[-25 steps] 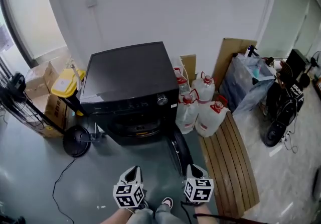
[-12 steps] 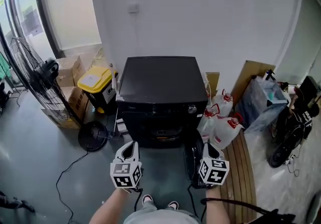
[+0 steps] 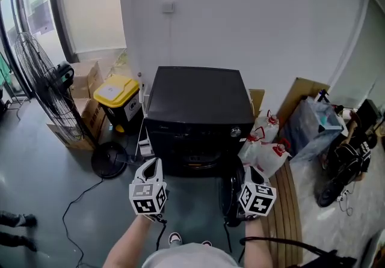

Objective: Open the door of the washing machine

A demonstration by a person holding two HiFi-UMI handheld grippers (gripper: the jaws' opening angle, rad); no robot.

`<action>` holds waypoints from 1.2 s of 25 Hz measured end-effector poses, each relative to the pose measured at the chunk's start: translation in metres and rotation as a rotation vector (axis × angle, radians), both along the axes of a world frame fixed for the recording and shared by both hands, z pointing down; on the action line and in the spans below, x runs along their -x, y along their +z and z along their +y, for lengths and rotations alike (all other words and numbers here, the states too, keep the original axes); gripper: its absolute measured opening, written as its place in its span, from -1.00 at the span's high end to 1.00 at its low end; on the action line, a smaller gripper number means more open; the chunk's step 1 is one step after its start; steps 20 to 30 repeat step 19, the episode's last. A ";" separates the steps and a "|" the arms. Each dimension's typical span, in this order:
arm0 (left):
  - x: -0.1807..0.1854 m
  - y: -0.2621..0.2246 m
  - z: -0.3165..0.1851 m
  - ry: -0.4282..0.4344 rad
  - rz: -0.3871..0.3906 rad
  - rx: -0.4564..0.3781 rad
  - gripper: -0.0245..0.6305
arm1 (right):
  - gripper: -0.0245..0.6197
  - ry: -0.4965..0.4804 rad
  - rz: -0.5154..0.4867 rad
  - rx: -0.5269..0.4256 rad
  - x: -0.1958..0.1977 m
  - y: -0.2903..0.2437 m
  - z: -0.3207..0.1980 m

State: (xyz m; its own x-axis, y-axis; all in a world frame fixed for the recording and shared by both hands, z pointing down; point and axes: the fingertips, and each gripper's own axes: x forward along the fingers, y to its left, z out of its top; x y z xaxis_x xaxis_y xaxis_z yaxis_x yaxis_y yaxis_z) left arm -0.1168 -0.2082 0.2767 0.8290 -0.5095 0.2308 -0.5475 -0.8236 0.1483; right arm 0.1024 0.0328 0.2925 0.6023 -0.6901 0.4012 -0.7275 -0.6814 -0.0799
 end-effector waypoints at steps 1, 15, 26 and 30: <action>0.001 0.001 -0.002 -0.002 0.002 0.002 0.91 | 0.91 0.001 0.002 0.005 0.001 0.001 0.000; 0.005 0.006 0.001 -0.016 0.008 0.017 0.91 | 0.91 0.002 0.013 0.027 0.003 -0.003 0.005; 0.005 0.007 0.003 -0.020 0.003 0.016 0.91 | 0.91 0.001 0.011 0.027 0.001 -0.003 0.006; 0.005 0.007 0.003 -0.020 0.003 0.016 0.91 | 0.91 0.001 0.011 0.027 0.001 -0.003 0.006</action>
